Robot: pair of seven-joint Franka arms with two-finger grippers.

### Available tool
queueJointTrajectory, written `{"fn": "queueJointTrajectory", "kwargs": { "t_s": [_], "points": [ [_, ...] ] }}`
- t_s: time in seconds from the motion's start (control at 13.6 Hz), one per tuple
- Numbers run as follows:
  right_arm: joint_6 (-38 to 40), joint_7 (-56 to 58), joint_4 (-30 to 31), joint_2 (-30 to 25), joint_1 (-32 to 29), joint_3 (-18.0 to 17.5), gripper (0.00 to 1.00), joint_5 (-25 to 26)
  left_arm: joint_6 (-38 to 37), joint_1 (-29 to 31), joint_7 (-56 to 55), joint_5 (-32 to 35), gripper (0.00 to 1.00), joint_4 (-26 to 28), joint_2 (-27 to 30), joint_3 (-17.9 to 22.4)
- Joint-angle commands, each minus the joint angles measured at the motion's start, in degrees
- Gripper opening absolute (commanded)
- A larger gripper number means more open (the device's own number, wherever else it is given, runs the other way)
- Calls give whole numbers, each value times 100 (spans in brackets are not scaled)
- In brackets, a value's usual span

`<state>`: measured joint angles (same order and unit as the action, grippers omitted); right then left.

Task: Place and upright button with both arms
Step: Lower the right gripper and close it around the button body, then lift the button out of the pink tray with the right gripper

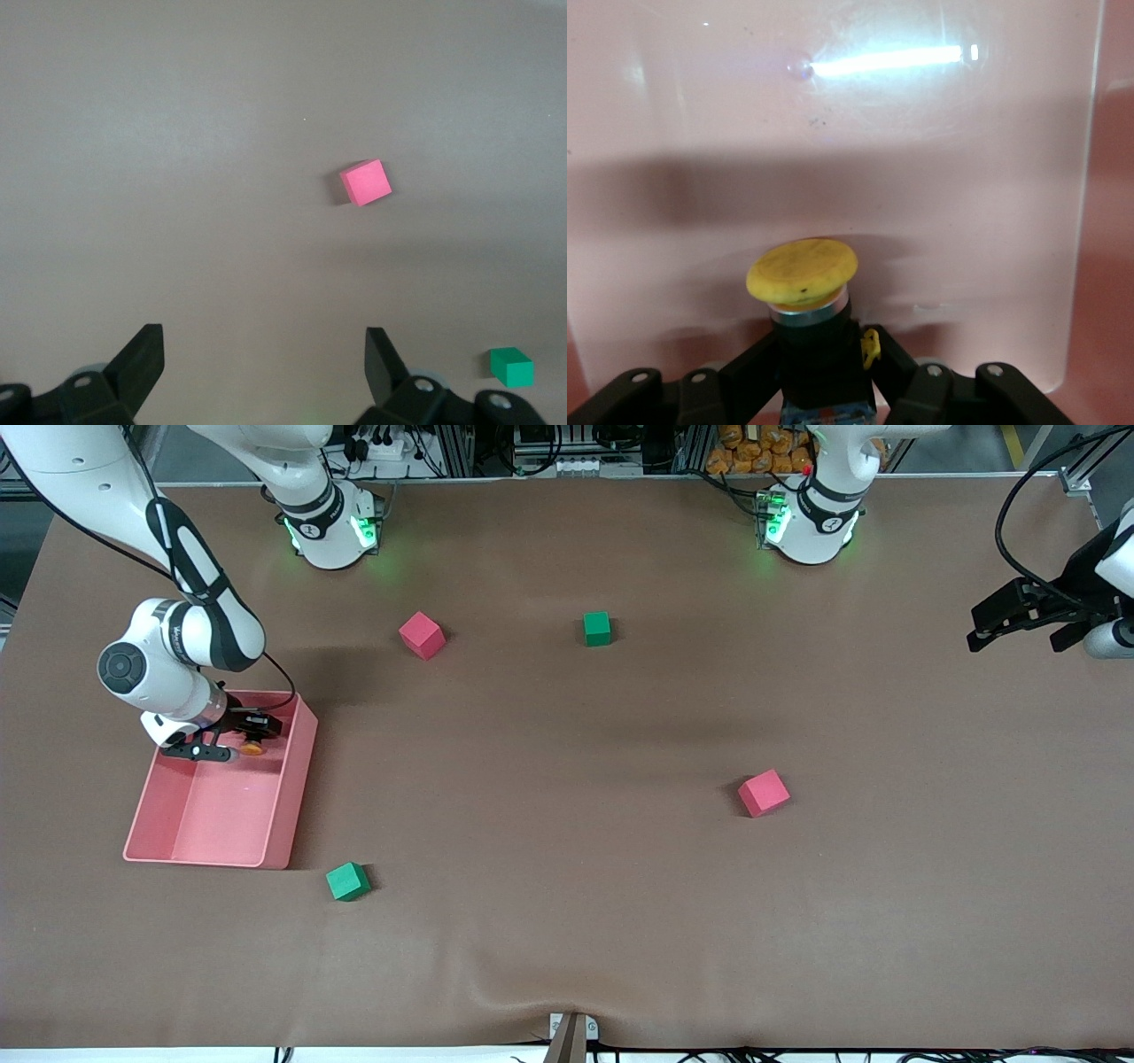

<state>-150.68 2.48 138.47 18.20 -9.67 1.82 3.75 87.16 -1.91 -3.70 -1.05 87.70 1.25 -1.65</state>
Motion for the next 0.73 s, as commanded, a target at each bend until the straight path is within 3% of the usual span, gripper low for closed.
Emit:
{"fn": "queueJointTrajectory", "kwargs": {
  "t_s": [0.0,0.29,0.66],
  "points": [
    [310,25,75,-474,-88,-77,13,109,-103,42,-52,-44,100,-121,-46,-19],
    [417,51,23,-791,-53,-77,13,109,-103,42,-52,-44,100,-121,-46,-19],
    [417,245,-355,-783,87,-94,13,109,-103,42,-52,-44,100,-121,-46,-19]
  ]
}}
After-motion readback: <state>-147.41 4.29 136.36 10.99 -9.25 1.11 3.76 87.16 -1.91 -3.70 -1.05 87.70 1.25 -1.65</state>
